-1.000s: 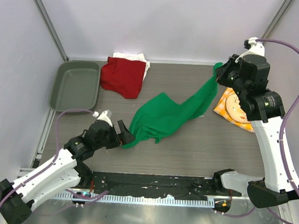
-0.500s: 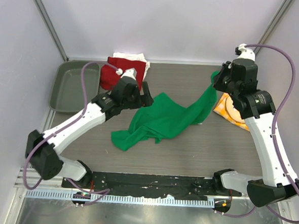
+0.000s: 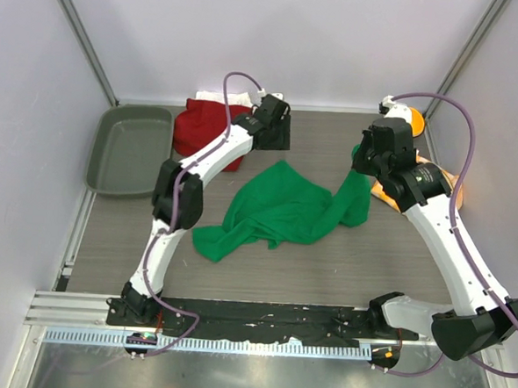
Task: Fold and stack the t-shirts
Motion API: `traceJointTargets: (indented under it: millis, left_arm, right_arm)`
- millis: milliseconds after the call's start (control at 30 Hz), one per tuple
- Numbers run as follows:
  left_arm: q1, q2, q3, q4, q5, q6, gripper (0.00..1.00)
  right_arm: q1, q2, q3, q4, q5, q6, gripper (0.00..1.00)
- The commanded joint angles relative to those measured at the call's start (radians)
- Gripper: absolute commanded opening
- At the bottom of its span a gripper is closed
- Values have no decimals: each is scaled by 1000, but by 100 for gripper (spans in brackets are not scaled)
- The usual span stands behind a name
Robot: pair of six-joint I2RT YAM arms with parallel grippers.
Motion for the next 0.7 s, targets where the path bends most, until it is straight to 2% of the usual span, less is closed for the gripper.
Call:
traceJointTargets:
  millis: [0,133,233,467,667]
  left_arm:
    - [19,192,244,-148,2,113,56]
    - [30,322,382,-171,11,151,55]
    - [37,361,389,-174,15,168,56]
    - [45,337,276,-108,64,181,56]
    - [45,243,174,-19,119,177,57]
  right_arm:
    - [9,-29,-5,77,28,8,1]
    - [12,-24,-19,92,22,3,1]
    - [12,-20,-25,97,19,-1,1]
    - [12,-1,-30,109,17,-3,1]
    - [12,-12,-35,106,25,-4,1]
